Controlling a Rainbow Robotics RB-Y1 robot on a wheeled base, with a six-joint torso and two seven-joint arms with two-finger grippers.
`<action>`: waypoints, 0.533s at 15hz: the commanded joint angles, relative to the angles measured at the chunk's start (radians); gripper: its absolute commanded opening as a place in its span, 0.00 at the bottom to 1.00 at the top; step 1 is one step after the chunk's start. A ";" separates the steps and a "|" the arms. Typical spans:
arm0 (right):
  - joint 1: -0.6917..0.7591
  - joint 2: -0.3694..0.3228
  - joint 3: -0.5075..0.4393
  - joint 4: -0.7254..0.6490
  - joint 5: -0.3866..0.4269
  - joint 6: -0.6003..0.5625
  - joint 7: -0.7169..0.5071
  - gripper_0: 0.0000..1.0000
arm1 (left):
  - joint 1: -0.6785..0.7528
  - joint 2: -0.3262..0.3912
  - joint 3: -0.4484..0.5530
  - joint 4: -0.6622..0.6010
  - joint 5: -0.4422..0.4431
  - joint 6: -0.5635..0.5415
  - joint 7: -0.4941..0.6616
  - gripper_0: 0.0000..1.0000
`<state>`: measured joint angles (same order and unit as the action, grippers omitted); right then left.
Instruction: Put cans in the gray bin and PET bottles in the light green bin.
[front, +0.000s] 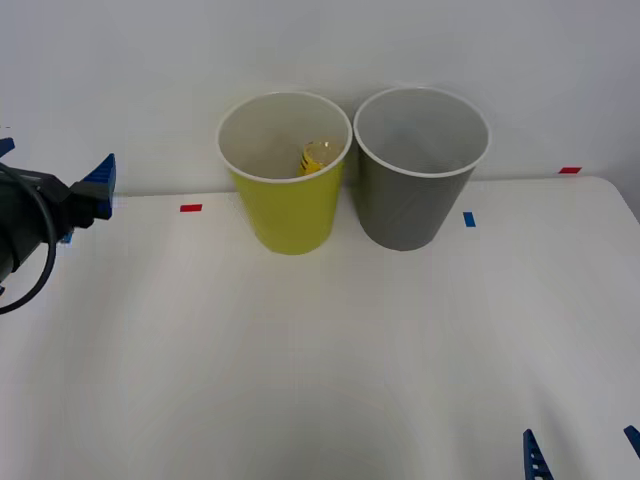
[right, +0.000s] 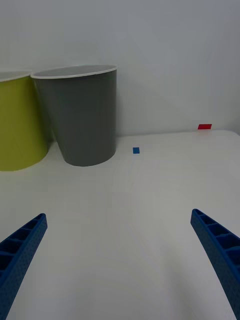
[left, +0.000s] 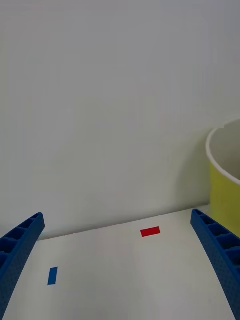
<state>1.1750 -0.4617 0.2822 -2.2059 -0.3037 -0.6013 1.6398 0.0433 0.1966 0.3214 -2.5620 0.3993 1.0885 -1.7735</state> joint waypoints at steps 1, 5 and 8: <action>0.000 0.000 0.000 0.000 0.000 0.000 0.000 1.00 | 0.122 -0.002 -0.002 0.000 0.044 -0.165 0.000 1.00; 0.000 0.000 0.000 0.000 0.000 0.000 0.000 1.00 | 0.303 0.009 -0.048 0.014 0.064 -0.389 0.011 1.00; 0.000 0.000 0.000 0.000 0.000 0.000 0.000 1.00 | 0.342 -0.013 0.002 0.016 0.181 -0.361 -0.003 1.00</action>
<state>1.1750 -0.4617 0.2822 -2.2059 -0.3037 -0.6013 1.6398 0.3768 0.1934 0.2921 -2.5476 0.5180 0.6992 -1.7677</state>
